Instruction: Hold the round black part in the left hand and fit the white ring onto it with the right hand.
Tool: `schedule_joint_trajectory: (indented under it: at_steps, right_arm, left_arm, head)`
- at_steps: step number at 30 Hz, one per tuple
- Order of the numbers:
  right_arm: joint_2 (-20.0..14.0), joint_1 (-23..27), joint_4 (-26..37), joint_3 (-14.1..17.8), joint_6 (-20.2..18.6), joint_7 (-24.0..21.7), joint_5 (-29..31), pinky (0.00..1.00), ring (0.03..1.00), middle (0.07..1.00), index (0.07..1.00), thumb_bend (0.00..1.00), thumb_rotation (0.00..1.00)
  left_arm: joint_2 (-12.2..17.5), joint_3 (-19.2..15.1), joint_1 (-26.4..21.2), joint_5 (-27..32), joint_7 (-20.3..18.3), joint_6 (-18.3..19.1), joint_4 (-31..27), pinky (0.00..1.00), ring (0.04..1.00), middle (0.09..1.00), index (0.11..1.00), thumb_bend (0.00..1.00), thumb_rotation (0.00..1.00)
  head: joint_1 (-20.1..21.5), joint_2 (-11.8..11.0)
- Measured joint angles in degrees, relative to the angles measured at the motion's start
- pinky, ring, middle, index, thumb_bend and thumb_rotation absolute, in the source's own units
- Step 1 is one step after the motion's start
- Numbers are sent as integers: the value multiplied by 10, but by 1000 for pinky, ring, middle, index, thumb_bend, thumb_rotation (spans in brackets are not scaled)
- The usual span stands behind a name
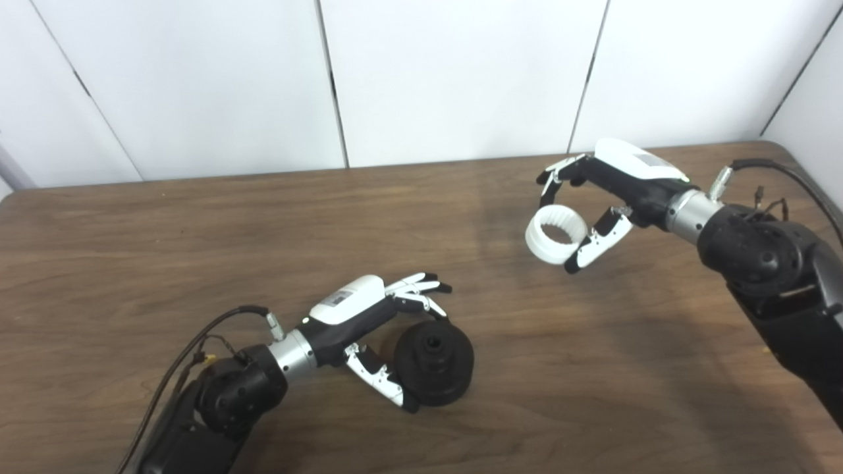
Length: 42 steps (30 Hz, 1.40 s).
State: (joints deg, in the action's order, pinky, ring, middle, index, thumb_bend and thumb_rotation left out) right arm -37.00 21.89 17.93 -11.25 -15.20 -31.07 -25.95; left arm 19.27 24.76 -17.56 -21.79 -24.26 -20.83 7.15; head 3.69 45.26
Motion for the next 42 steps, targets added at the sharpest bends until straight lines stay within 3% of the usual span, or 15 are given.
schedule_joint_trajectory:
  at_steps: [9,19,29,42]
  right_arm:
    - [4,-2,52,0,-4,-25,19,736,836,806,481,525,133]
    - [21,-17,76,-10,-3,-37,24,776,840,805,481,524,136]
    - [53,-23,95,-55,-2,-53,7,783,835,817,480,522,144]
    - [103,-23,102,-80,-12,-70,-8,841,872,825,481,522,142]
  left_arm:
    - [-6,1,-2,-1,11,0,6,807,990,939,487,520,76]
    - [-12,2,-2,-3,14,1,8,810,990,941,487,520,77]
    - [-17,8,-5,-6,18,0,15,827,991,942,487,520,76]
    - [-18,13,-6,-5,18,0,17,828,993,940,487,520,77]
  head:
    - [-8,4]
    - [-18,8]
    - [-18,8]
    - [-30,13]
